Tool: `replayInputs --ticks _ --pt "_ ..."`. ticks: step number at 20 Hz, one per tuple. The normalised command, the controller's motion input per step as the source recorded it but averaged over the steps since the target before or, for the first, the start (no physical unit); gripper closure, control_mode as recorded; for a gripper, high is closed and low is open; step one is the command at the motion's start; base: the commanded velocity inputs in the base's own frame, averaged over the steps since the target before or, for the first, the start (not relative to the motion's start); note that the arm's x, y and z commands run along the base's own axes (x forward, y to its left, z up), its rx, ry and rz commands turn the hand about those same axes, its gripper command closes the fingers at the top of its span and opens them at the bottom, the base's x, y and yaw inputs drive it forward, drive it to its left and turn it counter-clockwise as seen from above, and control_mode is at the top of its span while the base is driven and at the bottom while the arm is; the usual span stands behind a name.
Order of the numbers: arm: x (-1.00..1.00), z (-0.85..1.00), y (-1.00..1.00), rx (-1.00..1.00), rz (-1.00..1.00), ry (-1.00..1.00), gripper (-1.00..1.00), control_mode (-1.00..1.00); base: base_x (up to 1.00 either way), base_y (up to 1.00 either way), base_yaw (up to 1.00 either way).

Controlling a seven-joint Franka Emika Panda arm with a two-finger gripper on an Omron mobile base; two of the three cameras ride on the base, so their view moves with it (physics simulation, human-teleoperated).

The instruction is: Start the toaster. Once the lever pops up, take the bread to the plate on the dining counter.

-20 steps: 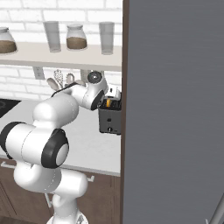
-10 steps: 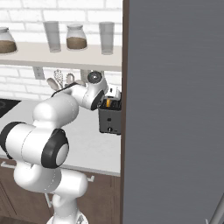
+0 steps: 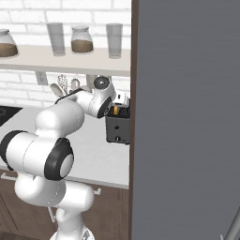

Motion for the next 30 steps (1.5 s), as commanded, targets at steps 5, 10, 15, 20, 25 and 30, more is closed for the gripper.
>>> replayInputs --ticks 5,10,15,20,25,30 --pt "0.0 0.0 0.0 0.0 0.0 0.0 -1.0 -1.0 0.0 0.0 0.0" --pt "0.0 0.0 0.0 0.0 0.0 0.0 -1.0 -1.0 0.0 0.0 0.0" --pt "0.0 0.0 0.0 0.0 0.0 0.0 -1.0 -1.0 0.0 0.0 0.0" --pt "0.0 0.0 0.0 0.0 0.0 0.0 -1.0 -1.0 0.0 0.0 0.0" --pt "0.0 0.0 0.0 0.0 0.0 0.0 -1.0 -1.0 0.0 0.0 0.0" --pt "0.0 0.0 0.0 0.0 0.0 0.0 -1.0 -1.0 0.0 0.0 0.0"
